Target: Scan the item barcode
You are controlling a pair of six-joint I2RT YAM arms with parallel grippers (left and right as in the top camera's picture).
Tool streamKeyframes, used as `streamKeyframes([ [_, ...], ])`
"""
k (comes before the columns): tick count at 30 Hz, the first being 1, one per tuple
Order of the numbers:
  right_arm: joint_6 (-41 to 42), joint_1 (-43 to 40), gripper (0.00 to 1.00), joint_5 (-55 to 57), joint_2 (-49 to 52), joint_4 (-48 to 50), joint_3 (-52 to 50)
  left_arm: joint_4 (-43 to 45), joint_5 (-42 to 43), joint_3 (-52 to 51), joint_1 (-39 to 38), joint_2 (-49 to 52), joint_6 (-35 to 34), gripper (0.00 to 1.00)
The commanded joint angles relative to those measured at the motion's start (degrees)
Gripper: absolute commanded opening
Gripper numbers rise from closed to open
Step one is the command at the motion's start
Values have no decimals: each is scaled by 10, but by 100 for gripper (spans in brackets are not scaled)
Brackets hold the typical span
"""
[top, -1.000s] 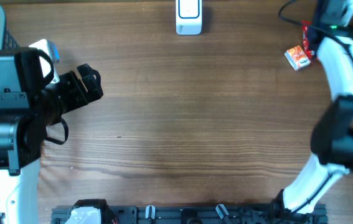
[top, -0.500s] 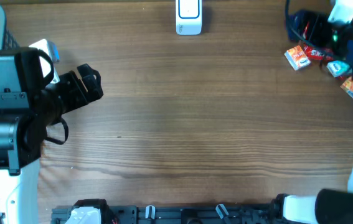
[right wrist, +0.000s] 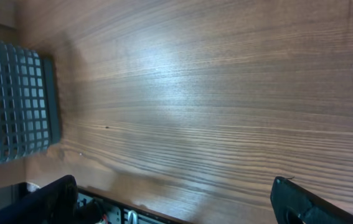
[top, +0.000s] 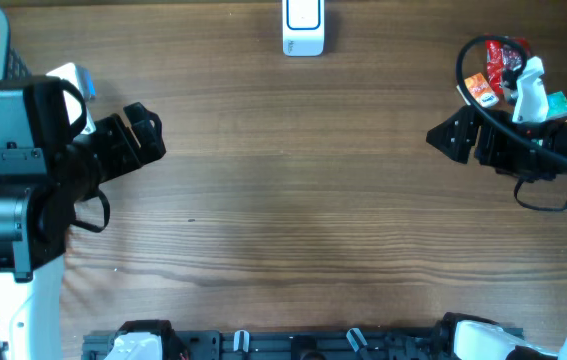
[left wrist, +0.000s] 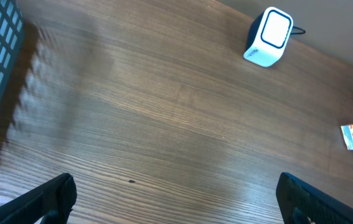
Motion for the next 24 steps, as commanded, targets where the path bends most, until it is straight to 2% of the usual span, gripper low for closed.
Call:
streamKeyframes([
  [1,-7,2,100,-13,-1,14,-1,2,-6,0,3,0,-5,100],
  [10,-7,2,100,-12,0,67,-1,2,-6,0,3,0,-5,100],
  [18,-8,2,100,27,7,60,-3,2,-6,0,3,0,-5,100],
  [24,-13,4,100,39,-12,94,-43,2,-6,0,3,0,-5,100],
])
